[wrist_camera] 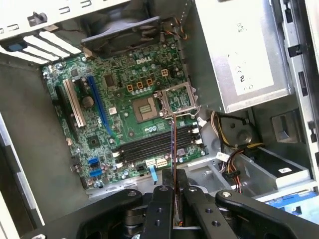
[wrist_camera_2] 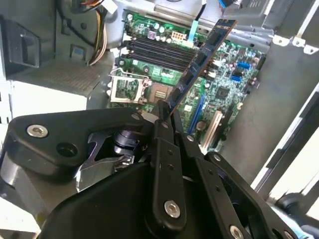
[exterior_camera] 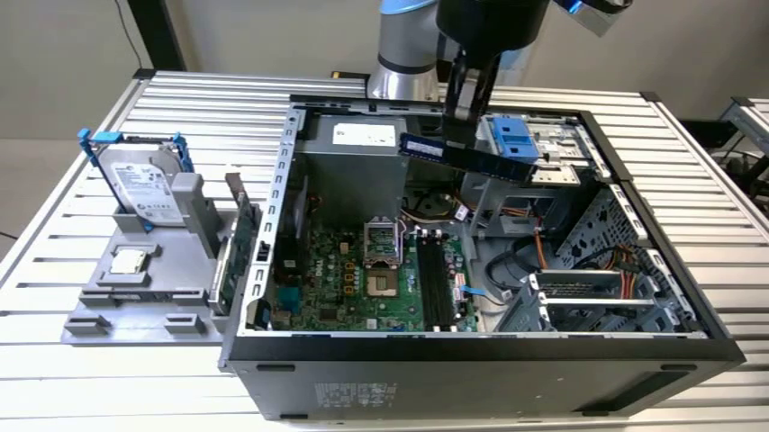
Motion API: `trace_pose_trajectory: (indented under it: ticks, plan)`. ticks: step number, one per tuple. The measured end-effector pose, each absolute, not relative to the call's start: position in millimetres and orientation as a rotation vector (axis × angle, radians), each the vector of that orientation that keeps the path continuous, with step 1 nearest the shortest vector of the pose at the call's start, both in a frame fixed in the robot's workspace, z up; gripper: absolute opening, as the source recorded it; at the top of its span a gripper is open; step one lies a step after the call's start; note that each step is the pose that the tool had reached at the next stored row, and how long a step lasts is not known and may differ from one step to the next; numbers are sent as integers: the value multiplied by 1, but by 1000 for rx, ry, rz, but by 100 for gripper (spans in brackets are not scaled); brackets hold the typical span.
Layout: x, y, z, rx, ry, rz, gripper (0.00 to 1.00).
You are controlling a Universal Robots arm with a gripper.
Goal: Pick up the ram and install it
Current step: 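Insert the ram into the slot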
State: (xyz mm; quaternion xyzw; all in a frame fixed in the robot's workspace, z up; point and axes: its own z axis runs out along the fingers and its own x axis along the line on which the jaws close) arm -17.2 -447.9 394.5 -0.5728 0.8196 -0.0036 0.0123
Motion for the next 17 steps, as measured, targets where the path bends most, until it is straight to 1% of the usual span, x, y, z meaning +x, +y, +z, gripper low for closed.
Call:
trace_pose_trajectory:
  ticks: [17]
  plan:
    - [-17, -448, 394, -1374, 2799, -17, 0]
